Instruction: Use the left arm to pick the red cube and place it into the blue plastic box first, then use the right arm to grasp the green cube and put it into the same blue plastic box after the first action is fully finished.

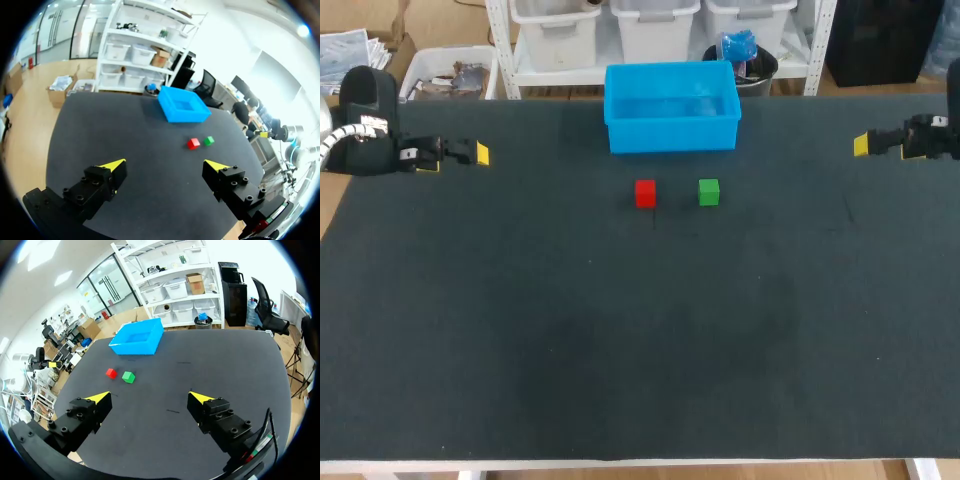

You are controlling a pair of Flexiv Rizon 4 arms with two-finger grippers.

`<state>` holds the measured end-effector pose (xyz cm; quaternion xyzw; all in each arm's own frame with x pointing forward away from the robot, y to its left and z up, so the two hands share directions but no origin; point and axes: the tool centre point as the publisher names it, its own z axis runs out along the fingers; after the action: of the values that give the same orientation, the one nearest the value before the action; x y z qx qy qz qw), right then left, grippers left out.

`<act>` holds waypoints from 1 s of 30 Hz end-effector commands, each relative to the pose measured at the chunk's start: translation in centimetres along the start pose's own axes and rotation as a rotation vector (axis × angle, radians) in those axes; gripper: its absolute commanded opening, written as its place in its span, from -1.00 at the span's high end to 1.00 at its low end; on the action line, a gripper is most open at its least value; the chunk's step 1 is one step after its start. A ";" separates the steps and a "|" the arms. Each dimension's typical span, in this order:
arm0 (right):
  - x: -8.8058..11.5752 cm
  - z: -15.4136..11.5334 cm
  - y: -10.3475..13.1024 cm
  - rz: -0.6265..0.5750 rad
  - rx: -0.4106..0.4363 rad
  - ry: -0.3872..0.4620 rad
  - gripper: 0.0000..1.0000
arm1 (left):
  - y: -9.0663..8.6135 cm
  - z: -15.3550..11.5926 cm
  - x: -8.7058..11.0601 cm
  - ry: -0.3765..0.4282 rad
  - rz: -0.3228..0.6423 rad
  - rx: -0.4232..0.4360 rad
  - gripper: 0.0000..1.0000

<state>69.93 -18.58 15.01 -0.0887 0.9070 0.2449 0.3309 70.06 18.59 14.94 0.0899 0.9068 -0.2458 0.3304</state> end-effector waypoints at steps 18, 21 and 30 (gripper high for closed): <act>0.0 0.0 0.0 0.000 0.002 0.001 -1.00 | 0.0 0.0 0.0 0.001 0.000 -0.001 -1.00; 0.0 0.0 0.0 0.000 0.002 0.001 -1.00 | 0.0 0.0 0.0 0.001 0.000 -0.001 -1.00; 0.0 0.0 0.0 0.000 0.002 0.001 -1.00 | -2.1 5.7 -1.9 0.173 0.006 -0.228 -1.00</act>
<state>69.93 -18.58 15.00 -0.0887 0.9070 0.2449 0.3309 70.83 16.84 13.66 0.0953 0.9161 -0.2351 0.3104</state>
